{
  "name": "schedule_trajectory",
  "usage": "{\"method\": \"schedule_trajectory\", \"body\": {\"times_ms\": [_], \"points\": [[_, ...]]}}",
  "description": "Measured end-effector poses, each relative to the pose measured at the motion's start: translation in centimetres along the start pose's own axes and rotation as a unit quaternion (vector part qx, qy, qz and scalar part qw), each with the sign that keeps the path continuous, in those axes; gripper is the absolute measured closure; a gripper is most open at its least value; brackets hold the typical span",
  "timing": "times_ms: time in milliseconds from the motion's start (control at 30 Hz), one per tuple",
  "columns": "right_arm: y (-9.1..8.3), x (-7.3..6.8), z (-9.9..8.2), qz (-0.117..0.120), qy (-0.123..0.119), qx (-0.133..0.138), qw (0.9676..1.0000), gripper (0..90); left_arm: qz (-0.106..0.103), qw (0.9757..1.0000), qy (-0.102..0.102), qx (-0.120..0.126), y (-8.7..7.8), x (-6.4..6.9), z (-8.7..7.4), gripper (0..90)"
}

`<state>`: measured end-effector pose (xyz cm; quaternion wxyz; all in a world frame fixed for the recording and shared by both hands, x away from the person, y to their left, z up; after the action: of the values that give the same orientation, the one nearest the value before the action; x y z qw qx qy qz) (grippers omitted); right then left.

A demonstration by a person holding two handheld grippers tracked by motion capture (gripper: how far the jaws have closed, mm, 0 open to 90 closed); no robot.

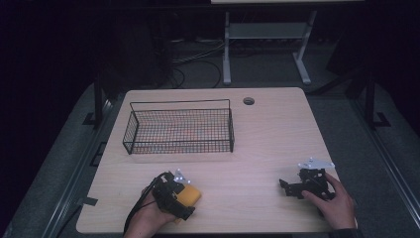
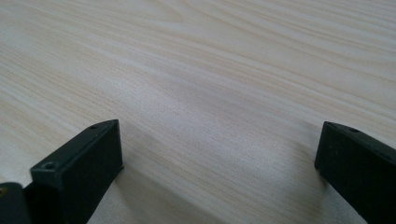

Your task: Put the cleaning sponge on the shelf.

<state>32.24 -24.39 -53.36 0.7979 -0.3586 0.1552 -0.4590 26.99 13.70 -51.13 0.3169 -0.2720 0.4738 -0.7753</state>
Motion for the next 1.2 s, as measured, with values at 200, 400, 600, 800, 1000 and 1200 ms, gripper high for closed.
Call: {"method": "schedule_trajectory", "body": {"times_ms": [200,400,600,800,1000,1200], "points": [[0.00,0.00,0.00,0.000,0.000,0.000,1.0000,0.1,0.007,0.9999,0.004,-0.006,0.15,-0.17,-0.16,3.5],[0.00,0.00,0.00,0.000,0.000,0.000,1.0000,0.1,0.016,0.9998,0.009,-0.009,0.28,-0.23,-0.26,4.9],[0.00,0.00,0.00,0.000,0.000,0.000,1.0000,0.1,0.025,0.9996,0.011,-0.007,0.20,-0.31,-0.28,8.4],[0.00,0.00,0.00,0.000,0.000,0.000,1.0000,0.1,0.029,0.9995,0.011,-0.002,0.03,-0.55,-0.22,14.0],[0.00,0.00,0.00,0.000,0.000,0.000,1.0000,0.1,0.030,0.9995,0.008,0.003,-0.19,-0.74,-0.19,20.3],[0.00,0.00,0.00,0.000,0.000,0.000,1.0000,0.1,0.028,0.9996,0.006,0.006,-0.20,-0.76,-0.23,21.2]]}}
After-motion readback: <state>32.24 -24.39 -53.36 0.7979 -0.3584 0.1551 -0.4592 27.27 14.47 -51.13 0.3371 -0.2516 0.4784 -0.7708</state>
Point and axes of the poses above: each handheld gripper's, and its own axes: y roughly forward along the jaws, z roughly out of its top, x roughly to its right, the point moved 7 cm from there along y, roughly forward along the jaws, and after that the axes turned 9 degrees about -y, right-handed, at the moved point
